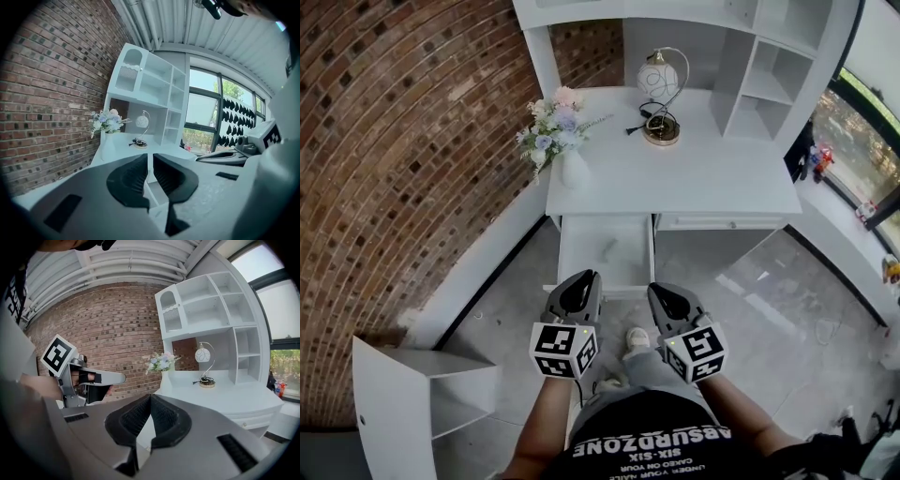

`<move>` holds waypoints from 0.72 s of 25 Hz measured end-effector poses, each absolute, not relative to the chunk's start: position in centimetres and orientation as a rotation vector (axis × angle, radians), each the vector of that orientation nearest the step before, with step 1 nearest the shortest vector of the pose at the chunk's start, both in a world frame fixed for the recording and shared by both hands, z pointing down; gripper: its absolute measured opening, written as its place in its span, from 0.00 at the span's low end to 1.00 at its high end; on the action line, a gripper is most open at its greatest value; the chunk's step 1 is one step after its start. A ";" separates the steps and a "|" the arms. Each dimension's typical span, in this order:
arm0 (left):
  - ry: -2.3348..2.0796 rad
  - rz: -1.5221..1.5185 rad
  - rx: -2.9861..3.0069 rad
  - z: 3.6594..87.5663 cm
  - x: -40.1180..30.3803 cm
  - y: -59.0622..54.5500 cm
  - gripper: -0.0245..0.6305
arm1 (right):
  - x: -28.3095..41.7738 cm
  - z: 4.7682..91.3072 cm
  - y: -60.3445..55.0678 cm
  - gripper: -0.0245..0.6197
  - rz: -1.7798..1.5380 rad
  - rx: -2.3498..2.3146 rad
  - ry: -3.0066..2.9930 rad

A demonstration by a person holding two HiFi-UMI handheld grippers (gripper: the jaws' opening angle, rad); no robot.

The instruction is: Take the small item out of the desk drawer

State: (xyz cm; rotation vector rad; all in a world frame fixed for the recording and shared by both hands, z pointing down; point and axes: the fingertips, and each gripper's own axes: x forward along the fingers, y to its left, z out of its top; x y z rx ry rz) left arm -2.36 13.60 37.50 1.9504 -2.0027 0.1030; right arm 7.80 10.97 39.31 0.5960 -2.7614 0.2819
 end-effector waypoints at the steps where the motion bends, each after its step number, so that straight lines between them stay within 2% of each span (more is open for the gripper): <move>1: -2.007 0.108 1.946 37.6 -2.5 13.1 0.08 | 7.7 39.5 10.5 0.03 0.286 0.588 -2.758; 10: -2.047 0.232 1.908 38.8 -3.0 9.1 0.34 | 6.9 40.2 6.3 0.03 0.303 0.522 -2.774; 18: -2.061 0.292 1.863 40.5 -3.3 6.9 0.38 | 6.6 41.2 3.7 0.03 0.302 0.459 -2.764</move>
